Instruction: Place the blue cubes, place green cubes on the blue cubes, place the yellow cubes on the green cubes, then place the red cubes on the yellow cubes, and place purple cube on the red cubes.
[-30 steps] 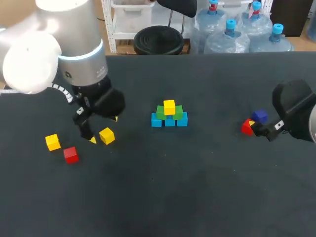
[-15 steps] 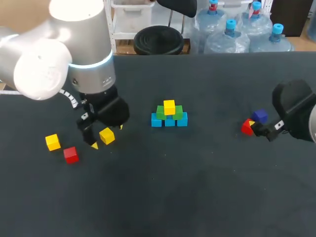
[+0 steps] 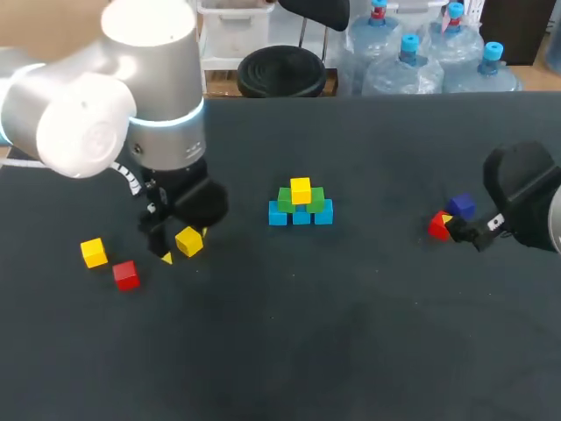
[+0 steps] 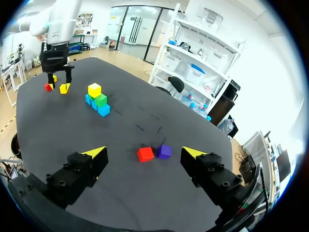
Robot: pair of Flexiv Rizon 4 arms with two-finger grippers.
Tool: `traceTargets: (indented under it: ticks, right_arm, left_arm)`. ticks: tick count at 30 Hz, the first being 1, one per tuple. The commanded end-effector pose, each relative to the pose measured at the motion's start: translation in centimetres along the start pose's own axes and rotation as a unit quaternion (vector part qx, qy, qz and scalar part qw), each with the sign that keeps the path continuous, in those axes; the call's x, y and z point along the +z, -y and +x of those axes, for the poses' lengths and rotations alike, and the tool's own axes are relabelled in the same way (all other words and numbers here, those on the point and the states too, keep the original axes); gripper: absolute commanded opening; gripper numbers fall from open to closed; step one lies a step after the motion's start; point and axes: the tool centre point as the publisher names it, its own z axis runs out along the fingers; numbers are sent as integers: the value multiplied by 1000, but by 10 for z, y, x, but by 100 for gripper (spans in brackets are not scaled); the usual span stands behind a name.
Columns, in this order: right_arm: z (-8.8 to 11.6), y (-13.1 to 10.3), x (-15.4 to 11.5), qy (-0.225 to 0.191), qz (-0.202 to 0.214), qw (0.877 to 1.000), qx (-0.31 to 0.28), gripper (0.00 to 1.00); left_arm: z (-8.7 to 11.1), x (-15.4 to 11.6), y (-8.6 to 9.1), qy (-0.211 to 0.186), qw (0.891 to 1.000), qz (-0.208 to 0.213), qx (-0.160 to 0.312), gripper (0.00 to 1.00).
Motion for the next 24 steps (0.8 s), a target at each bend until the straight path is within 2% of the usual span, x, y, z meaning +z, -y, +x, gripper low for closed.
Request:
traceTargets:
  ticks: [1, 4, 6, 9, 10, 11, 12, 13, 15, 22, 24]
  right_arm:
    - [2, 0, 1, 5, 0, 1000, 1, 100]
    - [2, 0, 1, 5, 0, 1000, 1, 100]
    - [2, 0, 1, 5, 0, 1000, 1, 100]
    - [2, 0, 1, 5, 0, 1000, 1, 100]
    - [2, 0, 1, 5, 0, 1000, 1, 100]
    - [2, 0, 1, 5, 0, 1000, 1, 100]
    - [2, 0, 1, 5, 0, 1000, 1, 100]
    - [2, 0, 1, 5, 0, 1000, 1, 100]
    - [2, 0, 1, 5, 0, 1000, 1, 100]
    - [2, 0, 1, 5, 0, 1000, 1, 100]
    - [2, 0, 1, 5, 0, 1000, 1, 100]
  left_arm:
    - [2, 2, -8, -1, 1000, 4, -4, 82]
    - [2, 3, -10, -2, 1000, 3, -5, 79]
    - [2, 3, -11, -1, 1000, 0, -8, 57]
    - [2, 3, -11, 3, 1000, -2, -11, 36]
    - [2, 3, -12, 4, 1000, -3, -14, 33]
    - [2, 3, -12, 4, 1000, -3, -14, 17]
    - [2, 3, -12, 4, 1000, -3, -15, 9]
    - [2, 3, -12, 4, 1000, -3, -16, 9]
    - [3, 3, -12, 3, 1000, -3, -17, 0]
    - [3, 1, -11, 0, 1000, -2, -26, 0]
    - [2, -7, -12, 2, 999, -2, -33, 0]
